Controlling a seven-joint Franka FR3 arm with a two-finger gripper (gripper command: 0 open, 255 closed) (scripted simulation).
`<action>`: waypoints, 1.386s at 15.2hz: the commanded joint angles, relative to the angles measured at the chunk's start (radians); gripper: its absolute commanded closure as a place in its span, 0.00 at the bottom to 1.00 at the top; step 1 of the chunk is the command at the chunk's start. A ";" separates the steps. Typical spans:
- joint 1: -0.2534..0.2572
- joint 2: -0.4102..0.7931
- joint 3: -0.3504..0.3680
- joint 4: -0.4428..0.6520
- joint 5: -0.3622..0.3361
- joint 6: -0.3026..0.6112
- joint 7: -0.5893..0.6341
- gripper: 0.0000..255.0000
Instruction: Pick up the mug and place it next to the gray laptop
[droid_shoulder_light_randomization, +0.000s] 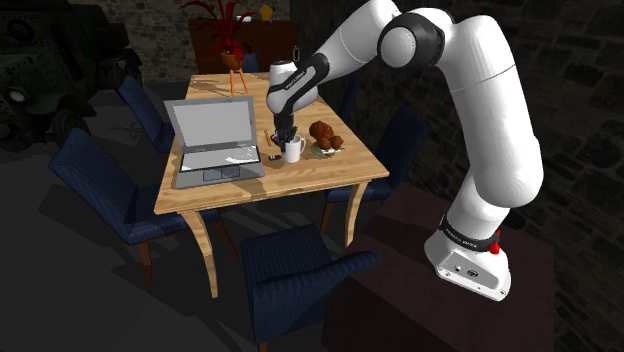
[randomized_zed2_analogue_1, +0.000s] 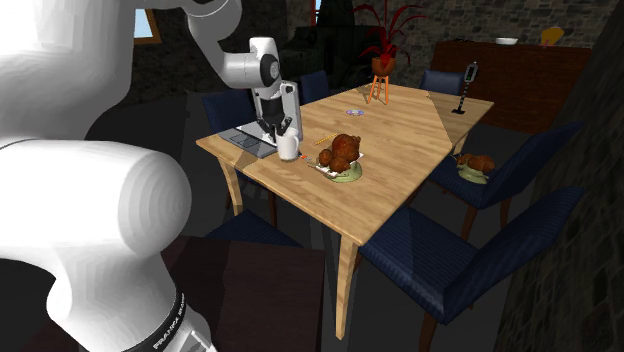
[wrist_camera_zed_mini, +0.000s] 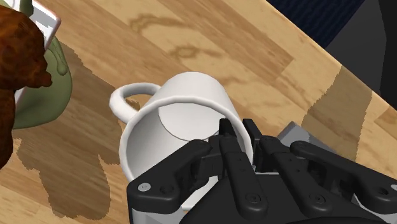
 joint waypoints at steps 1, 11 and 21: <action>-0.003 0.019 0.001 0.001 0.002 0.019 -0.002 1.00; -0.006 0.068 0.005 0.005 0.006 0.064 -0.002 1.00; -0.003 0.043 0.003 0.000 0.004 0.044 -0.001 0.00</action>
